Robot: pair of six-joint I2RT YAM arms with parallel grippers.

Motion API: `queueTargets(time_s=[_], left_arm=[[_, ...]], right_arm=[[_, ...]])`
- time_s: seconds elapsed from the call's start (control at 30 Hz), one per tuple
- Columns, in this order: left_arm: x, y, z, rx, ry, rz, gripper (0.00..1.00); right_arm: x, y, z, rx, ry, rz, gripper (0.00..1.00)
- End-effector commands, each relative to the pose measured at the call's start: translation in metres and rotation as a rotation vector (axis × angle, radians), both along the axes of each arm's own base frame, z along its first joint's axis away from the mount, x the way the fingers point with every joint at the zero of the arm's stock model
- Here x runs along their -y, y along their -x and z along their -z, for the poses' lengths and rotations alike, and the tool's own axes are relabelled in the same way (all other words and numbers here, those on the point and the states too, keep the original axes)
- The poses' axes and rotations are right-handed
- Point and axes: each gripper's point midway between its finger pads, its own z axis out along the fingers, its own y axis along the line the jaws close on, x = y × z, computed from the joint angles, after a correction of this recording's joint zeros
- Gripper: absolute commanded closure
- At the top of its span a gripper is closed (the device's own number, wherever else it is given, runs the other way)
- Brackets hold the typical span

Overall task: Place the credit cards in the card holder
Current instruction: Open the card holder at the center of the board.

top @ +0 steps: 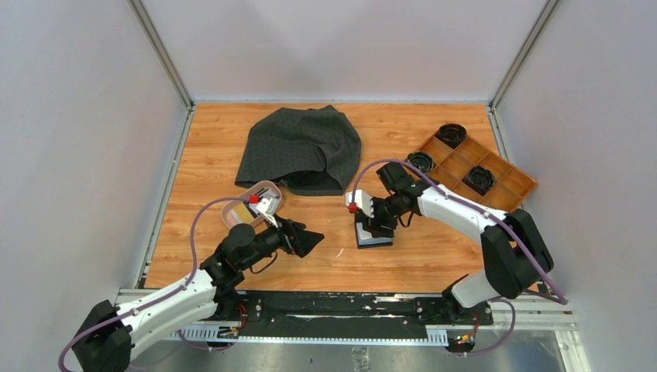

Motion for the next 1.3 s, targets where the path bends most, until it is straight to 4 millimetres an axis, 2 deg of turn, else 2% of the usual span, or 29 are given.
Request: queueTargets(time_s=[0.0,0.07,0.17,0.3,0.43,0.5,0.57,0.63,0.9,1.0,1.17,1.27], left_arm=[[0.001,0.003,0.012,-0.043,-0.013,0.011,0.00],[0.001,0.003,0.014,-0.050,-0.016,0.011,0.00],[0.001,0.003,0.015,-0.052,-0.019,0.011,0.00],[0.000,0.003,0.017,-0.056,-0.022,0.009,0.00],[0.000,0.003,0.018,-0.062,-0.022,0.010,0.00],[0.000,0.004,0.019,-0.065,-0.022,0.010,0.00],[0.000,0.004,0.020,-0.068,-0.023,0.009,0.00],[0.000,0.004,0.021,-0.069,-0.024,0.009,0.00],[0.002,0.006,0.024,-0.094,-0.022,0.021,0.00],[0.004,0.008,0.026,-0.115,-0.012,0.030,0.00],[0.013,0.009,0.029,-0.174,0.020,0.050,0.00],[0.022,0.010,0.031,-0.236,0.034,0.056,0.03]], right_arm=[[-0.002,0.009,0.011,-0.060,0.037,-0.031,0.34],[0.001,0.010,0.016,-0.067,0.056,-0.041,0.23],[0.002,0.009,0.020,-0.070,0.073,-0.039,0.14],[0.005,-0.003,0.031,-0.064,0.130,-0.001,0.08],[0.007,-0.014,0.037,-0.045,0.166,0.035,0.08],[0.008,-0.017,0.038,-0.037,0.174,0.047,0.11],[0.006,-0.016,0.038,-0.046,0.166,0.045,0.19],[0.004,-0.010,0.036,-0.075,0.153,0.035,0.29],[0.000,0.013,0.030,-0.201,0.122,0.034,0.56],[0.001,0.020,0.031,-0.246,0.126,0.055,0.58],[-0.001,0.032,0.032,-0.331,0.124,0.075,0.54],[-0.004,0.041,0.030,-0.397,0.113,0.079,0.57]])
